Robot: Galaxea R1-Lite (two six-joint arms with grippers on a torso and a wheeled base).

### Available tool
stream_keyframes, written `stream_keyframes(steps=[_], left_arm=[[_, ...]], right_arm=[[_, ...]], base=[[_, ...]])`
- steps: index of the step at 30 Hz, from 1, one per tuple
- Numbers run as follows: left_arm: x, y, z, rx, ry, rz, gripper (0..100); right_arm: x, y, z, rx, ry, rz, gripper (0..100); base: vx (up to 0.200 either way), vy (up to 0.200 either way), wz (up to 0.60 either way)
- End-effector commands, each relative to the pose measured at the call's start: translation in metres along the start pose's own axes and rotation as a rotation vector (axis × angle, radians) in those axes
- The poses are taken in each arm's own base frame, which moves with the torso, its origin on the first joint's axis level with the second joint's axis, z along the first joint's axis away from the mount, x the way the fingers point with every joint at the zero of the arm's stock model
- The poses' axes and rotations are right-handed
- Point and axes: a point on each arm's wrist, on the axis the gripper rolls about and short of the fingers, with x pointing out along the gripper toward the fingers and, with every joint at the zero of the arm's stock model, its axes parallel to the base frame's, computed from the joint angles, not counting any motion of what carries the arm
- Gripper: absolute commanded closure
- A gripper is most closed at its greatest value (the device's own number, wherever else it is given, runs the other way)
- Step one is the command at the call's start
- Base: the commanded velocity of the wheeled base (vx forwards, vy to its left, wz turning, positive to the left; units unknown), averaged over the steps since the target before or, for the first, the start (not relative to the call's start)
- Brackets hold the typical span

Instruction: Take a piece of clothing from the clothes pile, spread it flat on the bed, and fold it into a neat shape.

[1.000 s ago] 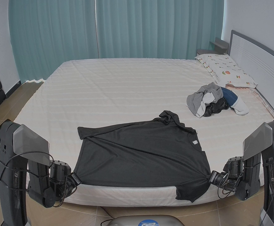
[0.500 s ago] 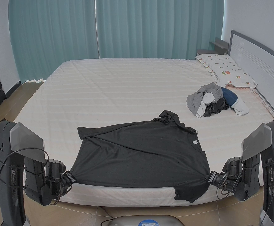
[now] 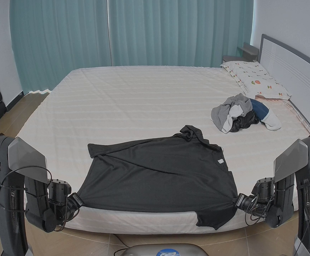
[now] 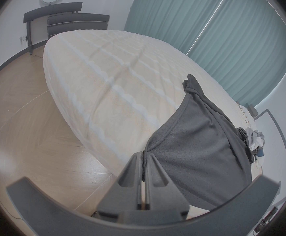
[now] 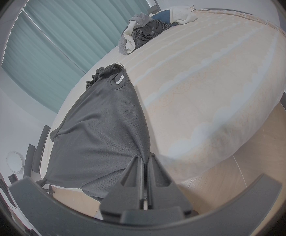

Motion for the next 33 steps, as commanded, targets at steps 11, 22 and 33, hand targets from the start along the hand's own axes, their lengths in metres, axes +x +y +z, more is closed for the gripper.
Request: stream_keyframes(steps=[11, 22, 33], left_arm=[[-0.002, 0.003, 0.001, 0.011, 0.004, 0.007, 100], [-0.003, 0.002, 0.003, 0.009, 0.001, 0.000, 0], [-0.026, -0.011, 0.031, -0.070, -0.048, -0.136, 0]], right_arm=[[0.000, 0.000, 0.000, -0.001, 0.000, 0.010, 100], [0.000, 0.001, 0.000, -0.001, -0.002, 0.012, 100], [-0.008, 0.005, 0.014, 0.009, -0.051, 0.035, 100]], base=[[0.000, 0.000, 0.00], [0.000, 0.000, 0.00], [0.000, 0.000, 0.00]])
